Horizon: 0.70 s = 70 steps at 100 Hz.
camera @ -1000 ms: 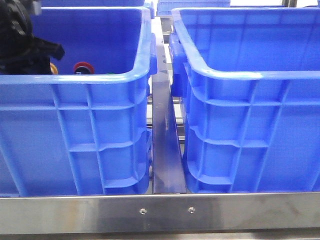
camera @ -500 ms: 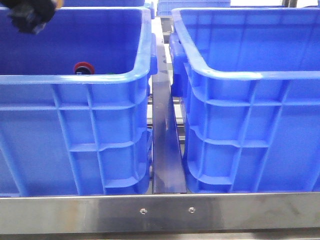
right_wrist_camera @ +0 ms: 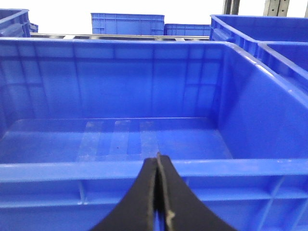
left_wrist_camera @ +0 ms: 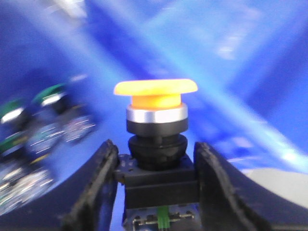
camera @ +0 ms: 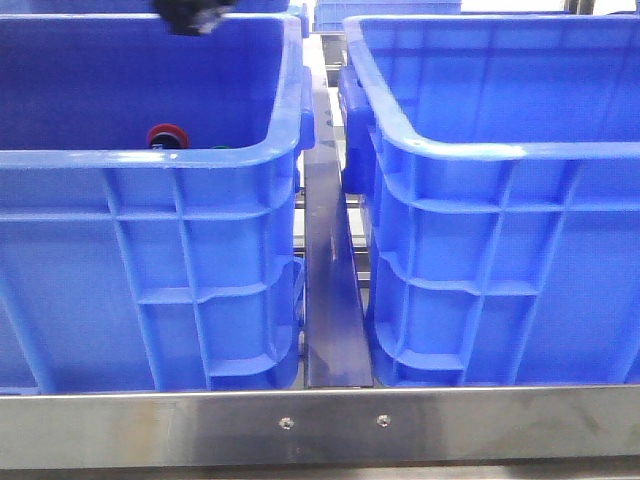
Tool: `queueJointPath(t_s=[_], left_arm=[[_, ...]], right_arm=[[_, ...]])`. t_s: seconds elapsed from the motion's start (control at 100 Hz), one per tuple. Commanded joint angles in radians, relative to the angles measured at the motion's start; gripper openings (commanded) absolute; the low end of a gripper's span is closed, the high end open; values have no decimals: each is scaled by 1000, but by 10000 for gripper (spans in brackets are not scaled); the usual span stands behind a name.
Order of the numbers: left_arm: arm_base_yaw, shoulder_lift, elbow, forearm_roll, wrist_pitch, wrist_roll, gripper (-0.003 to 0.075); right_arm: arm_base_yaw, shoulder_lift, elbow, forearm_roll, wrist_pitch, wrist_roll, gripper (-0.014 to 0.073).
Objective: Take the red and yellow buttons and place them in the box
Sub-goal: 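Lift the yellow button and pass it from the left gripper to the right gripper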
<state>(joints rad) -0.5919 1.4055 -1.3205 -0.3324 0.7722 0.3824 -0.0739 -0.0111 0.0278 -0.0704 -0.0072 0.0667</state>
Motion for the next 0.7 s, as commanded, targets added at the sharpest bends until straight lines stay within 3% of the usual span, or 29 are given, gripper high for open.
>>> queueJointPath(t_s=[0.0, 0.19, 0.38, 0.51, 0.58, 0.69], left_arm=[[-60, -38, -29, -34, -48, 21, 126], [-106, -38, -29, -34, -48, 23, 126], [-106, -38, -29, -34, -50, 23, 126], [-106, -38, -29, -34, -54, 23, 126], [-106, -38, -29, -34, -54, 23, 126], [-106, -38, -29, -34, -54, 23, 126]], right_arm=[[-3, -23, -24, -10, -125, -2, -59], [4, 0, -147, -10, -19, 41, -59], [28, 124, -410, -10, 356, 32, -59], [30, 264, -543, 16, 484, 32, -29], [30, 343, -603, 70, 514, 31, 56], [30, 458, -686, 181, 544, 20, 330]])
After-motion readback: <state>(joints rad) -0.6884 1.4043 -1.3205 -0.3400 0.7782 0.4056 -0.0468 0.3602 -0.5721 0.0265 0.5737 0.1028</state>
